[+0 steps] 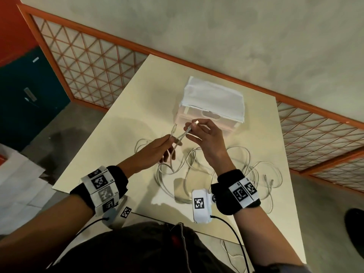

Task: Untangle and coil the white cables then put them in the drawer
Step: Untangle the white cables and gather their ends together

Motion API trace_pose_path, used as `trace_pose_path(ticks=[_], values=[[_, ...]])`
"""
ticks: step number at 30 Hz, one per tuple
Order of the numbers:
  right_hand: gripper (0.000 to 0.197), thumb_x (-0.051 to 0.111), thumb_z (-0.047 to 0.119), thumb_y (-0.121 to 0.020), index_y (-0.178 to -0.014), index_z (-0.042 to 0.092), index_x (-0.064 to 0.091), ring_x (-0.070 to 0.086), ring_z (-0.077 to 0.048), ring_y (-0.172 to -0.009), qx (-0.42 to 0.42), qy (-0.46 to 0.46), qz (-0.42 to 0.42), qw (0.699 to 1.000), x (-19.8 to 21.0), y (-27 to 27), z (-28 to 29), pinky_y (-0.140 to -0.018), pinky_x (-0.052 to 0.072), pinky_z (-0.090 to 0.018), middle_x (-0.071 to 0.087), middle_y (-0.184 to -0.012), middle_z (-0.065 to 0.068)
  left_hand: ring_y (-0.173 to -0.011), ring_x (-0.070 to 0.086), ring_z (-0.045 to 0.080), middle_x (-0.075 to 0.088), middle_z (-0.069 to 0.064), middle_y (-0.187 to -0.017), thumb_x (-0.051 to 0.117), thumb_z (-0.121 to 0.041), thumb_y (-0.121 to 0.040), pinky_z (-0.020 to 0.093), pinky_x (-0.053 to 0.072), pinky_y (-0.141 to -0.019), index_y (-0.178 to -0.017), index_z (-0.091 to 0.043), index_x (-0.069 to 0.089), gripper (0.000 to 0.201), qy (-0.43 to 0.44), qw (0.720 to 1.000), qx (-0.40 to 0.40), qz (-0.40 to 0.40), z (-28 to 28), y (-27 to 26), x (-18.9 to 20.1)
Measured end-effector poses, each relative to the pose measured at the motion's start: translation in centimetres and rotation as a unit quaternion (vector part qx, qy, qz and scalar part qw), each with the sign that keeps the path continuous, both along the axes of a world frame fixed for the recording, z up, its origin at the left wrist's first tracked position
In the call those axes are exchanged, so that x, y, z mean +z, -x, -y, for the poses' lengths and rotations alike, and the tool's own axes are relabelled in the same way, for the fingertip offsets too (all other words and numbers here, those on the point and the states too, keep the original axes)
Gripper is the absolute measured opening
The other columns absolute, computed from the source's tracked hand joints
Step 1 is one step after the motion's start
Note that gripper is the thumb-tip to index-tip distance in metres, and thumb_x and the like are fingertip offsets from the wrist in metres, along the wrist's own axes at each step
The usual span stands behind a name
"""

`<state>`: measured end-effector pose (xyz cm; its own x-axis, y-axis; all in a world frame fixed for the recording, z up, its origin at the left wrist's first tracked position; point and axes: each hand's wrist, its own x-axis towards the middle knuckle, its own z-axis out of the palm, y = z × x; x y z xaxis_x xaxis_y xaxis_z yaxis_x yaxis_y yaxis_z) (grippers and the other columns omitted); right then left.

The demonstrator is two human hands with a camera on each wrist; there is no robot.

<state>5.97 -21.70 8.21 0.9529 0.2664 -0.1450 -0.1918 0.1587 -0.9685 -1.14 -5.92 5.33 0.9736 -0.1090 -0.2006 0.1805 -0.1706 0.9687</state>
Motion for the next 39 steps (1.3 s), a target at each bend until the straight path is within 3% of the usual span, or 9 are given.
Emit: trace_pose_path(ticks=[5,9,15,22,29,31,33,35,39], values=[[0.015,0.064,0.0,-0.086,-0.101,0.002,0.06,0.069,-0.021,-0.08,0.034,0.073,0.045,0.996,0.3,0.5,-0.1,-0.067,0.055,-0.023,0.068,-0.091,-0.02,-0.071,0.057,-0.007,0.066,-0.001,-0.096,0.028,-0.026,-0.103,0.009,0.041,-0.069,-0.119,-0.016,0.057,0.034,-0.059,0.989,0.102,0.095,0.0,-0.9,-0.4],[0.024,0.066,-0.001,-0.084,-0.106,-0.004,0.058,0.068,-0.02,-0.075,0.036,0.064,0.053,0.996,0.4,0.9,-0.9,-0.068,0.057,-0.025,0.067,-0.087,-0.021,-0.079,0.066,0.015,0.07,0.004,-0.09,0.026,-0.03,-0.103,0.029,0.048,-0.08,-0.112,-0.014,0.056,0.036,-0.057,0.996,0.025,0.065,0.5,-1.1,0.2],[0.018,0.068,-0.002,-0.081,-0.098,0.004,0.063,0.064,-0.021,-0.073,0.034,0.065,0.062,0.995,0.1,0.6,-1.2,-0.076,0.056,-0.037,0.069,-0.087,-0.016,-0.06,0.064,0.017,0.066,0.009,-0.072,0.026,-0.029,-0.104,0.027,0.053,-0.066,-0.106,-0.002,0.057,0.042,0.005,0.999,0.028,0.03,1.3,-0.8,0.5],[0.019,0.07,-0.002,-0.079,-0.097,-0.002,0.066,0.064,-0.014,-0.06,0.042,0.05,0.05,0.997,0.2,0.6,-1.0,-0.072,0.055,-0.03,0.069,-0.081,-0.014,-0.065,0.066,0.027,0.067,0.014,-0.072,0.024,-0.028,-0.104,0.029,0.053,-0.065,-0.108,0.001,0.054,0.042,0.036,0.999,0.034,0.019,1.4,-0.5,1.7],[0.019,0.07,0.005,-0.082,-0.101,0.006,0.067,0.068,-0.011,-0.076,0.051,0.078,0.071,0.993,0.4,0.5,-1.1,-0.077,0.055,-0.026,0.071,-0.085,-0.006,-0.051,0.051,0.013,0.049,0.001,-0.058,0.025,-0.029,-0.104,0.025,0.051,-0.062,-0.085,-0.008,0.05,0.038,0.113,0.993,0.023,-0.03,1.2,-0.6,2.2],[0.038,0.068,0.028,-0.085,-0.119,0.014,0.057,0.068,-0.013,-0.092,0.061,0.102,0.072,0.99,0.1,0.8,-1.2,-0.086,0.053,-0.029,0.072,-0.093,-0.001,-0.047,0.039,0.009,0.033,-0.003,-0.057,0.023,-0.031,-0.104,0.024,0.05,-0.062,-0.079,-0.013,0.042,0.036,0.185,0.981,0.047,-0.043,1.3,-0.8,2.9],[0.082,0.07,0.059,-0.07,-0.133,0.017,0.038,0.066,-0.01,-0.1,0.134,0.1,0.042,0.985,-0.8,1.2,-1.0,-0.092,0.052,-0.028,0.072,-0.097,0.006,-0.045,0.035,0.008,0.027,-0.002,-0.059,0.02,-0.032,-0.103,0.021,0.049,-0.057,-0.078,-0.014,0.038,0.036,0.266,0.962,0.059,-0.034,1.2,-1.1,3.8],[0.102,0.078,0.06,-0.059,-0.137,0.015,0.028,0.064,-0.007,-0.102,0.242,0.097,0.009,0.965,-1.7,2.0,-1.0,-0.092,0.051,-0.025,0.067,-0.106,0.005,-0.044,0.033,0.007,0.029,-0.003,-0.057,0.017,-0.034,-0.103,0.019,0.046,-0.052,-0.077,-0.014,0.037,0.037,0.333,0.941,0.058,-0.017,0.8,-1.3,4.7],[0.033,0.068,0.018,-0.086,-0.11,-0.003,0.059,0.065,-0.011,-0.094,0.396,0.217,0.041,0.891,-1.7,3.2,-2.0,-0.096,0.047,-0.031,0.07,-0.094,-0.006,-0.041,0.024,0.002,0.028,-0.01,-0.052,0.018,-0.038,-0.102,0.014,0.027,-0.039,-0.075,-0.018,0.037,0.039,0.35,0.936,0.035,0.015,-0.2,-1.7,6.4]])
